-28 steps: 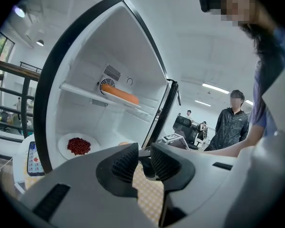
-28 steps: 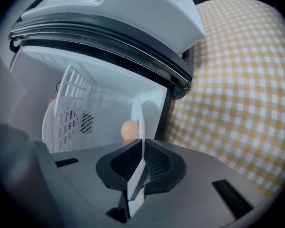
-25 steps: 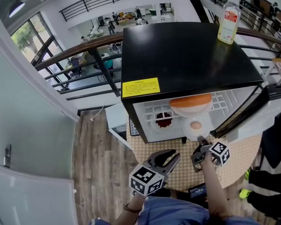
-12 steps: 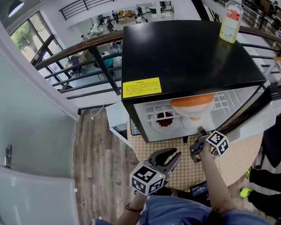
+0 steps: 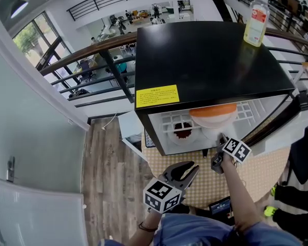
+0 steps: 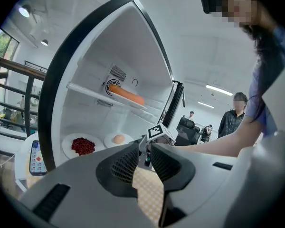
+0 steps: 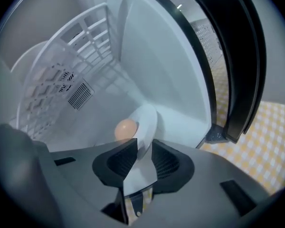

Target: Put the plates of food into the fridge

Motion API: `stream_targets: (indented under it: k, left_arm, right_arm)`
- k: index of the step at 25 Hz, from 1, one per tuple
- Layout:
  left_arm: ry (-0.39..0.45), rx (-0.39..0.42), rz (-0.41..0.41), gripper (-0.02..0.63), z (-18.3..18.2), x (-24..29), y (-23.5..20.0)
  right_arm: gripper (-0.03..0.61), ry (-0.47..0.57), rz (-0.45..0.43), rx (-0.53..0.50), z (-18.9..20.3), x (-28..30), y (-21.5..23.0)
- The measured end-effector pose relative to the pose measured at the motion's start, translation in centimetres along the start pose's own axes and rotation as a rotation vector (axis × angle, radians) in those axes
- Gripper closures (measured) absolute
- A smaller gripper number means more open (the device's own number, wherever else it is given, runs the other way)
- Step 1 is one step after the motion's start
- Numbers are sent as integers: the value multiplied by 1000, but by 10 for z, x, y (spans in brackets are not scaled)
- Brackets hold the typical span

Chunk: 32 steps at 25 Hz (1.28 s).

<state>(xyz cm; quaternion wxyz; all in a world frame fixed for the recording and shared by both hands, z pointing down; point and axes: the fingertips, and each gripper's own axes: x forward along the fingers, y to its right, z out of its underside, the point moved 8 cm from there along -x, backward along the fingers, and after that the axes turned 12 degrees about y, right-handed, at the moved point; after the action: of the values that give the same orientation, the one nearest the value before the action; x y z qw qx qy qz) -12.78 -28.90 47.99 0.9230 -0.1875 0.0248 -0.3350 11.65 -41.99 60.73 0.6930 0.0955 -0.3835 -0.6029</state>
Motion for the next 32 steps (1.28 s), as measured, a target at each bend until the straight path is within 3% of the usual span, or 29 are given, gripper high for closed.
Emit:
stream_targets:
  k: [7, 11, 14, 18, 26, 32]
  left_arm:
    - [4, -2, -14, 523, 0, 1, -3]
    - [6, 0, -24, 523, -1, 1, -3]
    - [10, 3, -32, 523, -2, 1, -1]
    - [13, 4, -43, 523, -2, 0, 2]
    - [18, 14, -54, 523, -2, 3, 15]
    - [20, 18, -57, 523, 1, 8, 28]
  right_arm:
    - [446, -39, 23, -202, 0, 3, 0]
    - [430, -45, 32, -263, 1, 2, -2]
    - [338, -47, 47, -333, -1, 0, -6]
    - [330, -22, 47, -411, -9, -6, -12]
    - [333, -21, -158, -378, -14, -49, -29]
    - [373, -32, -316, -385, -21, -99, -39]
